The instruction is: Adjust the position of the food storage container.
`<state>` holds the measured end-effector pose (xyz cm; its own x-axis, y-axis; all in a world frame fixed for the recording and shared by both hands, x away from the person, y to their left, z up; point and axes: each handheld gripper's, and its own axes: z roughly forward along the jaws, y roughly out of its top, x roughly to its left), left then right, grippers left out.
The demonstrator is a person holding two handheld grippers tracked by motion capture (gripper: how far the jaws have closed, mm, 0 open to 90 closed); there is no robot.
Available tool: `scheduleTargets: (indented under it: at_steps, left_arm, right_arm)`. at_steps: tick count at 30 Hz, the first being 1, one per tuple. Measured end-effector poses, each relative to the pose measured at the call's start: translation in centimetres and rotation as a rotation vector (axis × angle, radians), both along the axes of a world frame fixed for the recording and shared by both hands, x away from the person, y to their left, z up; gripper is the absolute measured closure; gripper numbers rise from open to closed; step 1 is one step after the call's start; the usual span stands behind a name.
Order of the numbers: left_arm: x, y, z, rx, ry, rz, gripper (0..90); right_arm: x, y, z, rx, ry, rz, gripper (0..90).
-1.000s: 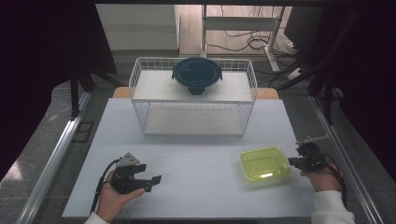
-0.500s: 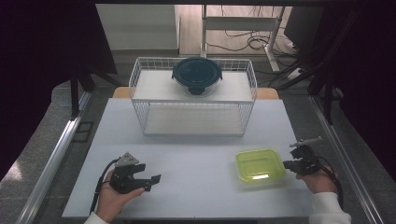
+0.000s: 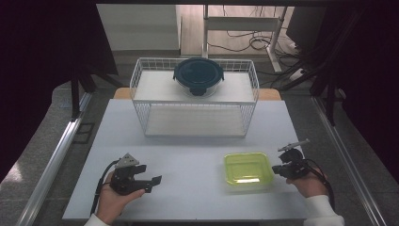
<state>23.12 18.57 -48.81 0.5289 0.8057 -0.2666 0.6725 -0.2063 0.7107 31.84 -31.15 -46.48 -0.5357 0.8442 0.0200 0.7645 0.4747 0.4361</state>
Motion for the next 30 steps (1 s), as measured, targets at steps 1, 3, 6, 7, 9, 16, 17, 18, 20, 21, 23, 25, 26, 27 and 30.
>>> scheduleTargets:
  at_steps: [1, 3, 6, 7, 9, 16, 17, 18, 20, 21, 23, 25, 26, 27, 30]
  left_arm:
    - [0.0, 0.0, 0.0, 0.001, 0.0, 0.0, 22.5]
    - [0.0, 0.0, 0.0, -0.001, 0.003, 0.002, 22.5]
    - [0.1, 0.0, 0.0, -0.001, 0.004, 0.003, 22.5]
    - [0.1, 0.0, 0.0, -0.001, 0.004, 0.003, 22.5]
    - [0.0, 0.0, 0.0, -0.002, 0.003, 0.003, 22.6]
    - [0.1, 0.1, 0.1, -0.003, 0.001, 0.009, 22.7]
    - [0.1, 0.2, 0.1, -0.004, 0.001, 0.01, 22.7]
    - [0.1, 0.2, 0.1, -0.005, 0.001, 0.011, 22.7]
    - [0.1, 0.2, 0.1, -0.005, 0.001, 0.011, 22.7]
    - [0.1, 0.2, 0.1, -0.004, 0.001, 0.011, 22.7]
    - [0.1, 0.2, 0.1, -0.002, 0.002, 0.01, 22.7]
    - [0.1, 0.2, 0.1, -0.002, 0.001, 0.01, 22.7]
    - [0.1, 0.2, 0.1, -0.004, 0.001, 0.011, 22.7]
    - [0.1, 0.2, 0.1, -0.004, 0.001, 0.011, 22.7]
    - [0.1, 0.2, 0.1, -0.005, 0.0, 0.014, 22.7]
  right_arm:
    - [0.0, 0.0, 0.0, 0.0, 0.0, 0.0, 88.8]
    - [-0.1, 0.6, 0.0, 0.005, 0.006, 0.018, 88.8]
    - [-0.2, 1.6, -0.1, 0.013, 0.015, 0.041, 88.8]
    - [-0.2, 2.0, -0.2, 0.013, 0.019, 0.049, 88.8]
    - [-0.2, 2.6, -0.3, 0.015, 0.026, 0.063, 88.8]
    - [-0.3, 5.4, -0.5, 0.033, 0.023, 0.104, 88.9]
    - [-0.3, 5.4, -0.5, 0.033, 0.023, 0.104, 88.9]
    - [-0.3, 6.3, -0.6, 0.038, 0.022, 0.124, 88.8]
    - [-0.3, 6.8, -0.7, 0.04, 0.024, 0.135, 88.8]
    - [-0.2, 7.2, -0.7, 0.045, 0.025, 0.142, 88.9]
    - [-0.2, 8.1, -0.7, 0.055, 0.023, 0.154, 88.8]
    - [-0.2, 8.8, -0.8, 0.062, 0.015, 0.163, 88.9]
    - [-0.2, 9.7, -0.8, 0.058, 0.002, 0.175, 88.8]
    - [-0.2, 9.7, -0.8, 0.058, 0.002, 0.175, 88.8]
    - [-0.2, 11.6, -0.9, 0.062, -0.011, 0.206, 88.8]
